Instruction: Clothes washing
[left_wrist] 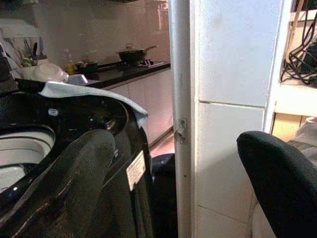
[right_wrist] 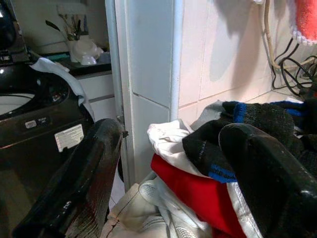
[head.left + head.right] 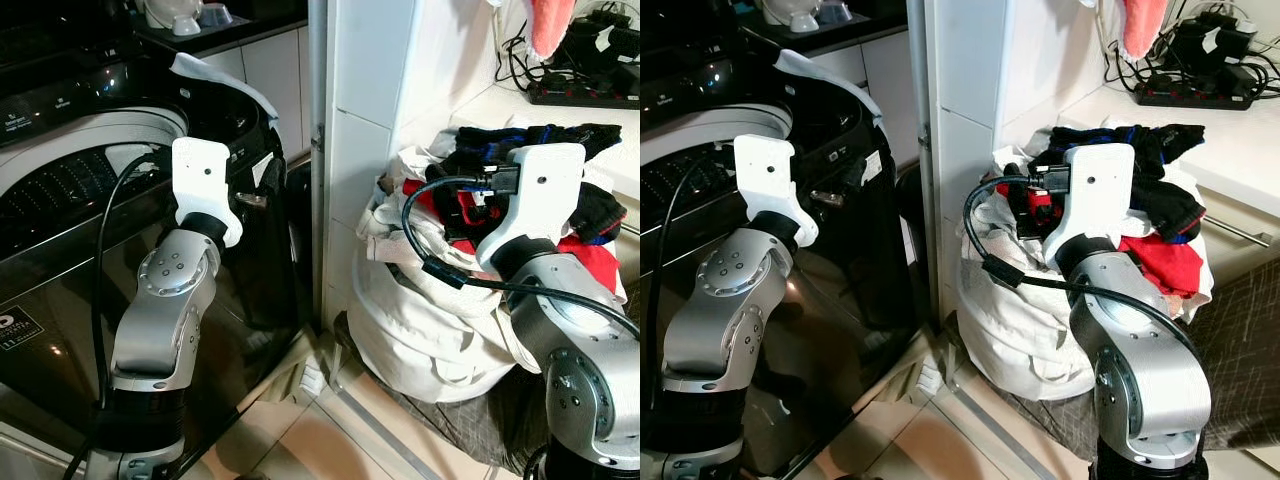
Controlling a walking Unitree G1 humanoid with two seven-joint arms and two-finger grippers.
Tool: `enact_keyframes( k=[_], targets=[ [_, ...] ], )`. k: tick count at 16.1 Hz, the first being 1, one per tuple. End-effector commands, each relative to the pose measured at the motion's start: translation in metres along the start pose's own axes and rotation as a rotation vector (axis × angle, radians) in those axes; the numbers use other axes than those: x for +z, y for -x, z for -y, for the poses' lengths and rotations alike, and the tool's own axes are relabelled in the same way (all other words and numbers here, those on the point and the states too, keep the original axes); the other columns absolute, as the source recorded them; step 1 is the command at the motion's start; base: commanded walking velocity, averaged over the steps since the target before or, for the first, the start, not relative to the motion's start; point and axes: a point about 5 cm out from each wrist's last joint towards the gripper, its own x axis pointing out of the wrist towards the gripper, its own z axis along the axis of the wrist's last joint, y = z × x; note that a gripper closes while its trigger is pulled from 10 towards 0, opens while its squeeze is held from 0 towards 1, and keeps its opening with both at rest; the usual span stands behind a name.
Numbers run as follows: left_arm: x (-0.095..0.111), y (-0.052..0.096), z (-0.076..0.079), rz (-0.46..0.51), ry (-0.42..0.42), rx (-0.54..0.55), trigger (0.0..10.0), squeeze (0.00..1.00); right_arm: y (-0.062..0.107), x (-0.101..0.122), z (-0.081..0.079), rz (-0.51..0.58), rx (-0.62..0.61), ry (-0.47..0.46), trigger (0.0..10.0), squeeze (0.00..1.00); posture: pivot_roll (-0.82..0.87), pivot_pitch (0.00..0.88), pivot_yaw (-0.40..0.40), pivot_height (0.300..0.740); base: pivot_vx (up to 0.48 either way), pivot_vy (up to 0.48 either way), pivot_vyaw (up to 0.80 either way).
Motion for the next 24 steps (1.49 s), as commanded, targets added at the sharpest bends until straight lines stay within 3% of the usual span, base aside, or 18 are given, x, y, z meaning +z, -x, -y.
enact_keyframes(
  k=[1,6,8,13,15,16,17,21,24],
  targets=[
    [0.005,-0.004,0.000,0.000,-0.025,-0.001,10.0,0.00,0.001,0.000,0.002,0.006,-0.007,-0.013,10.0,0.00,-0.06,0.000,0.046,0.740,0.000,0.480,0.00],
    [-0.003,-0.002,-0.006,-0.045,-0.041,0.028,10.0,0.00,0.006,-0.016,0.000,-0.044,-0.011,-0.015,10.0,0.00,-0.06,0.000,0.047,0.740,0.000,0.478,0.00],
    [-0.002,-0.001,-0.004,-0.043,-0.112,0.011,10.0,0.00,0.007,-0.016,0.001,-0.043,-0.012,-0.015,10.0,0.00,-0.06,0.000,0.047,0.740,0.000,0.000,0.00],
    [-0.007,-0.002,-0.006,-0.078,-0.041,0.043,10.0,0.00,0.009,-0.015,0.003,-0.038,-0.029,-0.001,10.0,0.00,-0.06,0.000,0.051,0.740,0.000,-0.096,0.00],
    [-0.009,-0.002,-0.003,-0.086,-0.064,0.015,10.0,0.00,0.008,-0.009,0.005,-0.024,-0.033,0.042,10.0,0.00,-0.06,0.000,0.053,0.740,0.000,0.000,0.00],
    [-0.010,-0.001,-0.002,-0.077,-0.030,0.020,10.0,0.00,0.007,-0.006,0.008,-0.020,-0.050,0.069,10.0,0.00,-0.07,0.000,0.053,0.740,0.000,0.000,0.00],
    [-0.010,0.000,-0.001,-0.065,0.004,0.016,10.0,0.00,0.006,-0.003,0.011,-0.012,-0.060,0.073,10.0,0.00,-0.07,0.000,0.047,0.740,0.266,0.000,0.00],
    [-0.008,0.004,0.007,-0.045,0.005,0.006,10.0,0.00,0.003,-0.004,0.015,-0.035,-0.047,0.074,10.0,0.00,-0.07,0.000,0.012,0.740,0.382,0.000,-0.33],
    [-0.001,0.005,0.004,-0.010,-0.002,0.042,10.0,0.00,-0.004,0.004,0.014,-0.013,-0.015,0.089,10.0,0.00,-0.06,0.000,-0.009,0.740,0.446,0.000,-0.19]
  ],
)
